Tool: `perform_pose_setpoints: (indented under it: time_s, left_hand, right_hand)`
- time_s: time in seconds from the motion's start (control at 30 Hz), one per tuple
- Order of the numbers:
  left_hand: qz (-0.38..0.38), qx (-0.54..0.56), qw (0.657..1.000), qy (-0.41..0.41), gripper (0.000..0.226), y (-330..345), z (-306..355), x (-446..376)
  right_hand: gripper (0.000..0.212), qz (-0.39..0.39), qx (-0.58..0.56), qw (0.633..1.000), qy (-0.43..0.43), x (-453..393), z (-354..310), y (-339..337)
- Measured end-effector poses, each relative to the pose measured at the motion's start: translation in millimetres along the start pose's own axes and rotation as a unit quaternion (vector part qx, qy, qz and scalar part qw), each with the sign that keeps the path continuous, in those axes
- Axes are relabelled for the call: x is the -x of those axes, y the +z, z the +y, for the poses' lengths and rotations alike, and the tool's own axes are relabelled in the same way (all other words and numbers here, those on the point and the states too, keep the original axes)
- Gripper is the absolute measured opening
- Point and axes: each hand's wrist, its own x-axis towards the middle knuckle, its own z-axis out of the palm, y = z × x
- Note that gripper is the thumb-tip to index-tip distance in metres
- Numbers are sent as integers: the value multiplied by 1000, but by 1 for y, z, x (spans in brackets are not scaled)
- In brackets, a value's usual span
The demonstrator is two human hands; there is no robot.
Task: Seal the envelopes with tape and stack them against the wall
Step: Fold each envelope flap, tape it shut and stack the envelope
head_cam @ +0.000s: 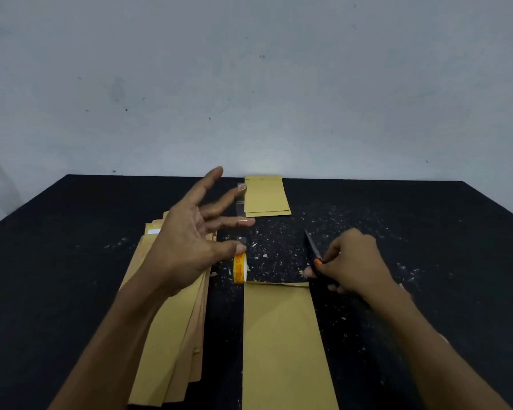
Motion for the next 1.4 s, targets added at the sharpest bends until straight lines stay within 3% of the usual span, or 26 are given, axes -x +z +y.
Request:
perform_pose_setpoints:
  time_s: [0.17, 0.37, 0.43, 0.5, 0.57, 0.6, 0.7, 0.83, 0.93, 1.03, 1.1, 1.2, 1.33, 1.4]
  left_hand:
    - [-7, 9, 1000, 19, 109, 13, -1, -2]
    - [-10, 2, 999, 32, 108, 20, -1, -6]
    - [-13, 2, 999, 36, 108, 21, -2, -7]
    - [-15, 2, 999, 36, 108, 22, -2, -8]
    - [-22, 1, 999, 38, 109, 23, -2, -9]
    - [-24, 4, 999, 37, 109, 24, -2, -9]
    - [-28, 13, 999, 34, 112, 28, -2, -10]
    - [-33, 22, 999, 17, 114, 31, -6, -10]
    - [-10, 63, 998, 3, 115, 31, -11, -9]
    - [38, 95, 995, -4, 113, 32, -15, -10]
    - [78, 91, 993, -3, 102, 32, -16, -9]
    - [114, -38, 993, -3, 73, 35, -17, -6]
    - [57, -287, 956, -35, 54, 51, -27, -3]
    - [61, -326, 943, -30, 35, 56, -37, -5]
  right_hand:
    - [32, 50, 220, 974, -32, -7, -10, 10]
    - [36, -24, 276, 961, -20, -6, -22, 4]
    - [29, -23, 200, 978, -50, -6, -21, 1]
    - [17, -29, -7, 995, -97, 2, -26, -4]
    - [21, -103, -216, 964, -118, 14, -36, -9]
    - [29, -146, -268, 945, -122, 18, -40, -10]
    - [36, -212, -322, 912, -140, 25, -46, -4]
    - [30, -215, -412, 878, -118, 27, -43, 7]
    - [22, -187, -459, 860, -125, 31, -40, 14]
    - [27, -142, -518, 838, -101, 33, -42, 22]
    - [26, -99, -541, 832, -75, 32, -44, 26]
    - [18, -26, -523, 851, -43, 28, -44, 28]
    - [3, 24, -482, 876, -10, 18, -48, 34]
    - [2, 24, -469, 883, 5, 13, -49, 39]
